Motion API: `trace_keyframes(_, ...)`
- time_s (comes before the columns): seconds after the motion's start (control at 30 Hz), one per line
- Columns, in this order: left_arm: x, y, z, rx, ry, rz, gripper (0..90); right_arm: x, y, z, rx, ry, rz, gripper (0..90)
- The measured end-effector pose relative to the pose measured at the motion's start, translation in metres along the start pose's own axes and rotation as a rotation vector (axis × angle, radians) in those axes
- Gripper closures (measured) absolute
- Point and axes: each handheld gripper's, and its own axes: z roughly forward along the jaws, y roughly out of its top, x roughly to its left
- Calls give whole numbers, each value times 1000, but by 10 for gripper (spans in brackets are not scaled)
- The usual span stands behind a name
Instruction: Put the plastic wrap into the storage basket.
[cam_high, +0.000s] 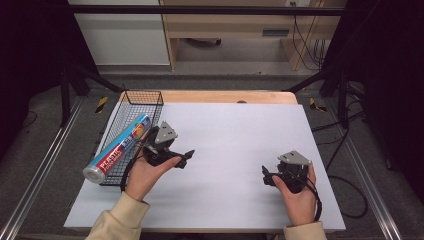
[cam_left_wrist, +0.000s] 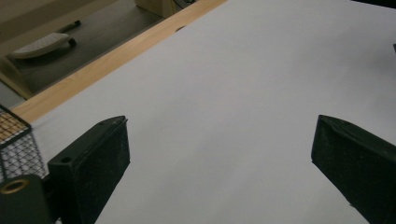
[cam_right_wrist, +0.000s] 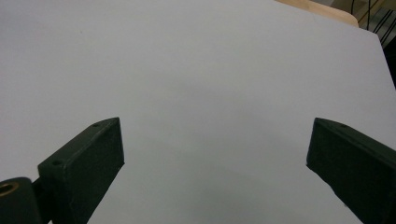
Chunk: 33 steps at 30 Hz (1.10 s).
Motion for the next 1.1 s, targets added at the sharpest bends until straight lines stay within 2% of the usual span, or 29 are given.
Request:
trace_keyframes(0.1, -8, -6, 10, 5, -39, 8, 41, -2, -1, -1, 3, 1, 8, 45)
trace_keyframes(0.23, -22, -13, 23, -5, -66, 26, 41, -4, -2, -2, 0, 4, 13, 45)
trace_keyframes(0.33, -35, -20, 33, -5, -82, 61, 42, -4, -2, -3, 0, 6, 17, 45)
trace_keyframes(0.43, -42, -25, 41, -20, -102, 68, 42, -5, -3, -4, 4, 8, 16, 45)
trace_keyframes(0.53, -42, -31, 46, -37, -130, 43, 42, -6, -4, -4, 3, 7, 18, 45)
trace_keyframes(0.6, -40, -35, 47, -36, -124, 41, 42, -7, -5, -4, 11, 11, 19, 48)
trace_keyframes(0.7, -36, -42, 50, -36, -130, 16, 42, -8, -7, -3, 21, 28, 24, 53)
trace_keyframes(0.83, -32, -49, 50, -77, -97, 20, 45, -13, -11, 0, 21, 49, 25, 62)
trace_keyframes(0.97, -31, -56, 48, -86, -72, 42, 45, -19, -20, 3, 1, 51, 10, 62)
trace_keyframes(1.03, -30, -60, 47, -93, -66, 39, 45, -22, -24, 4, 0, 57, 21, 62)
trace_keyframes(1.1, -30, -63, 45, -100, -62, 43, 45, -25, -27, 4, -24, 50, 30, 62)
